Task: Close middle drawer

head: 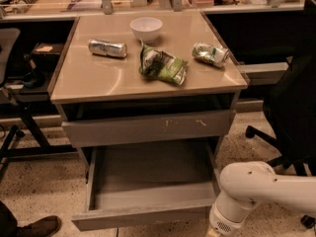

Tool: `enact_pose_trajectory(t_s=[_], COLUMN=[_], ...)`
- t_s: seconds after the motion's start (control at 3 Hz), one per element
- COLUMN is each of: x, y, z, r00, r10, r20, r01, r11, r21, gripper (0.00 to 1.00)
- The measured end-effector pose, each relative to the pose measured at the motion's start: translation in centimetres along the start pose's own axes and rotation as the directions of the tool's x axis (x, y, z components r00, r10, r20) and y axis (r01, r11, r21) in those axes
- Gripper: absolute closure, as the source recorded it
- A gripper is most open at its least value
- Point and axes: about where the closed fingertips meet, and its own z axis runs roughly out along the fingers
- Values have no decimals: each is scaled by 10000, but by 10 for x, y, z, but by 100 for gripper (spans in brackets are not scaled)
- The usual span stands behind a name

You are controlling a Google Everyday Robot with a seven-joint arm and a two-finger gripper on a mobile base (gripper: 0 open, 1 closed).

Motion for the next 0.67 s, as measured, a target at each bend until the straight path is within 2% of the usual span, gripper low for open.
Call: enact_pose_trajectory(t_s=[0.33, 0.67], x=[-14, -21], y=[-27, -51], z=[33, 58], r00=[9949, 9845], r10=[817, 1451], r20=[598, 981], r01=[-825, -1469], r11=[9965, 9891], r21=[115, 109], gripper=[100, 100])
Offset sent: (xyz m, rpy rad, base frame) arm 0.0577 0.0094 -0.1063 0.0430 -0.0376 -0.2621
